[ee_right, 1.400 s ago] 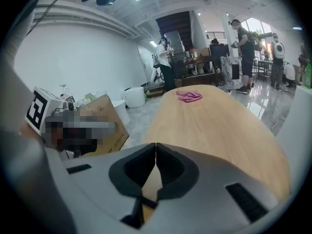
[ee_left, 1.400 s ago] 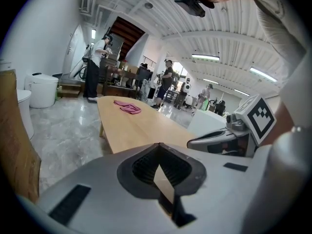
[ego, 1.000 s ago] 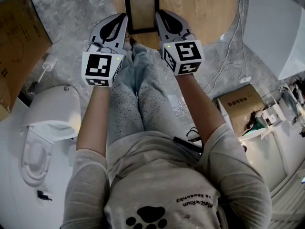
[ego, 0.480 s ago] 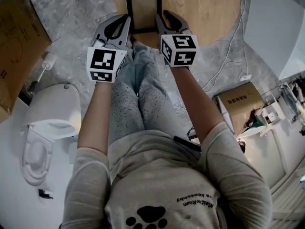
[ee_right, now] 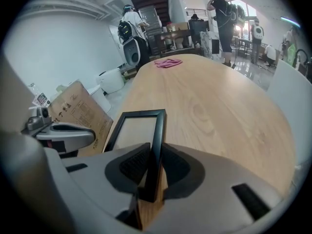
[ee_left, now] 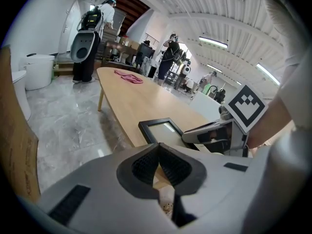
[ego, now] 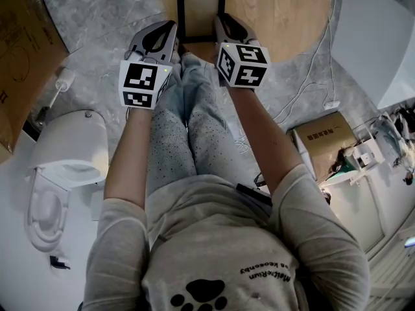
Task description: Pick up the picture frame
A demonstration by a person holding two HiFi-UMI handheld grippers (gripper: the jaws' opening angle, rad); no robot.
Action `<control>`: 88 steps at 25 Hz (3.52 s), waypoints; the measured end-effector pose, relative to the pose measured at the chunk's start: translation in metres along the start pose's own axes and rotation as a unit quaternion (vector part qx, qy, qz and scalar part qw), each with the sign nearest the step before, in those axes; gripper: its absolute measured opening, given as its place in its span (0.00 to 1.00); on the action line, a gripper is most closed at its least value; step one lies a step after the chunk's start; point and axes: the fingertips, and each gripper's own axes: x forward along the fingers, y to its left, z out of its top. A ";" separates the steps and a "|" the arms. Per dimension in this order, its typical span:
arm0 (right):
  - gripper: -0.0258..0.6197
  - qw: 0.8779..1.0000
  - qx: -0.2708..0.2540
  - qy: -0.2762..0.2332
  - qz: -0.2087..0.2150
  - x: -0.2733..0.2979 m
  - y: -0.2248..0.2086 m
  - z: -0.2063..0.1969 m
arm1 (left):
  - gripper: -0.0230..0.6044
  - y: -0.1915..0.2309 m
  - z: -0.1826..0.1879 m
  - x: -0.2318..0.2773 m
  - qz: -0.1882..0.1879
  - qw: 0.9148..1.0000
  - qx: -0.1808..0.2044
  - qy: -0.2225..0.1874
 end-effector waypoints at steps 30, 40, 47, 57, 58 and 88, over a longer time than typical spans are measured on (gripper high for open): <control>0.16 1.000 -0.013 0.015 0.023 0.010 0.059 -0.017 | 0.44 0.031 -0.049 0.008 -0.074 0.989 -0.114 0.067; 0.16 0.997 -0.018 0.015 0.068 0.011 0.072 -0.022 | 0.47 0.011 -0.054 0.020 -0.160 0.969 -0.174 0.077; 0.16 0.995 0.002 0.012 0.099 0.008 0.070 -0.022 | 0.47 -0.003 -0.034 0.009 -0.202 0.953 -0.224 0.042; 0.15 0.989 0.014 0.029 0.147 0.003 0.074 -0.028 | 0.16 -0.022 -0.030 0.008 -0.189 0.954 -0.221 0.070; 0.15 0.989 0.009 0.032 0.147 0.002 0.074 -0.029 | 0.12 -0.021 -0.032 0.008 -0.178 0.956 -0.218 0.078; 0.05 0.997 0.012 -0.046 0.055 -0.122 0.060 0.063 | 0.06 -0.051 0.065 -0.062 -0.008 0.990 -0.131 0.051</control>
